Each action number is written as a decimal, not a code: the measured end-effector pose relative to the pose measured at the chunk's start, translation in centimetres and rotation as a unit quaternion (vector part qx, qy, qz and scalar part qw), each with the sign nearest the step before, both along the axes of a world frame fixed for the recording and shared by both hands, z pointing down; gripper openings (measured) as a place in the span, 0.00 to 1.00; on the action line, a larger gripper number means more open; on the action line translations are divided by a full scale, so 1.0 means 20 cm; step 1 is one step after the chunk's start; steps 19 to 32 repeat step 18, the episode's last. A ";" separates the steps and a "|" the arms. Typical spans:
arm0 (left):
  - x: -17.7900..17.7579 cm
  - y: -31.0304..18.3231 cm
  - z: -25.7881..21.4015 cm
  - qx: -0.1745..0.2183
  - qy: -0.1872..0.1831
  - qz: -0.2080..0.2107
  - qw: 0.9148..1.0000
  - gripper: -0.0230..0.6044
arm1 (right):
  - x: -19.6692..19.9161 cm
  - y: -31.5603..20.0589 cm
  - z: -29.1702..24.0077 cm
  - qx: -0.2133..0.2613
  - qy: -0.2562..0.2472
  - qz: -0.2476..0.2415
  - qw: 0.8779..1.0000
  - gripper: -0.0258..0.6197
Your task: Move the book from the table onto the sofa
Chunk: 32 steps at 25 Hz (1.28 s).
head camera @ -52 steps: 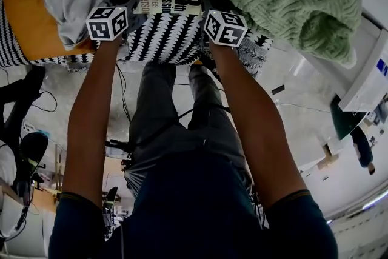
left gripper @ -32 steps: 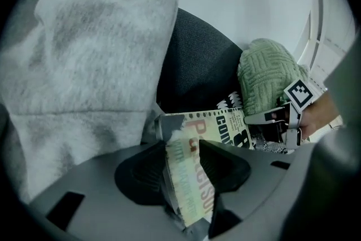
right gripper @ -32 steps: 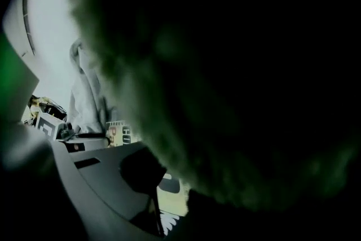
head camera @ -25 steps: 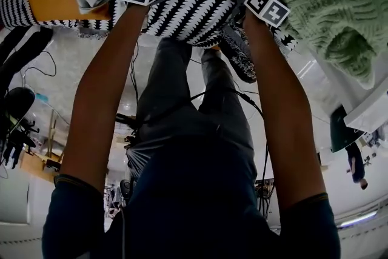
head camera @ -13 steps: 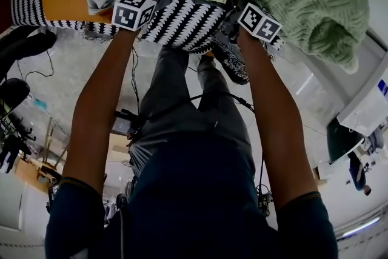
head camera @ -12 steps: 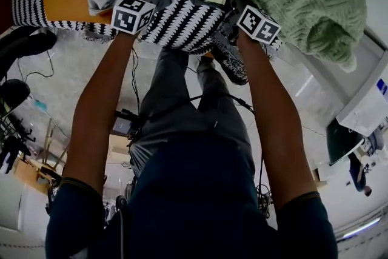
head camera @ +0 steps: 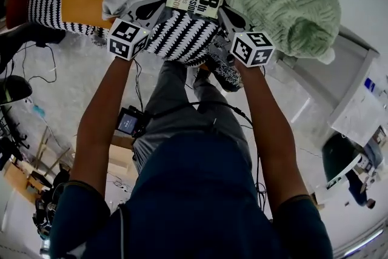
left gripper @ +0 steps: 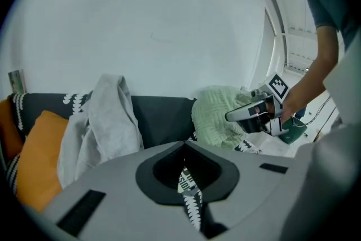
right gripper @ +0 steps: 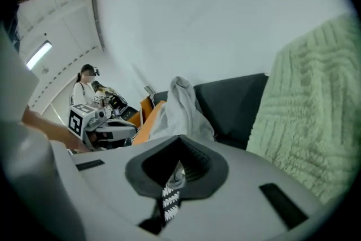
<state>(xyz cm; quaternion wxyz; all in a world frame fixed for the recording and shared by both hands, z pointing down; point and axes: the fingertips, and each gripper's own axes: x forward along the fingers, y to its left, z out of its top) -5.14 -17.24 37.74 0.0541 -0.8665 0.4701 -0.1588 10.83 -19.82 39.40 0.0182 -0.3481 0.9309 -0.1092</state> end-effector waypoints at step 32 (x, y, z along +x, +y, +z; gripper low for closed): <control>0.04 0.78 -0.31 0.082 0.034 -0.069 0.994 0.04 | 0.34 0.93 -0.36 0.128 0.005 -0.052 0.990 0.06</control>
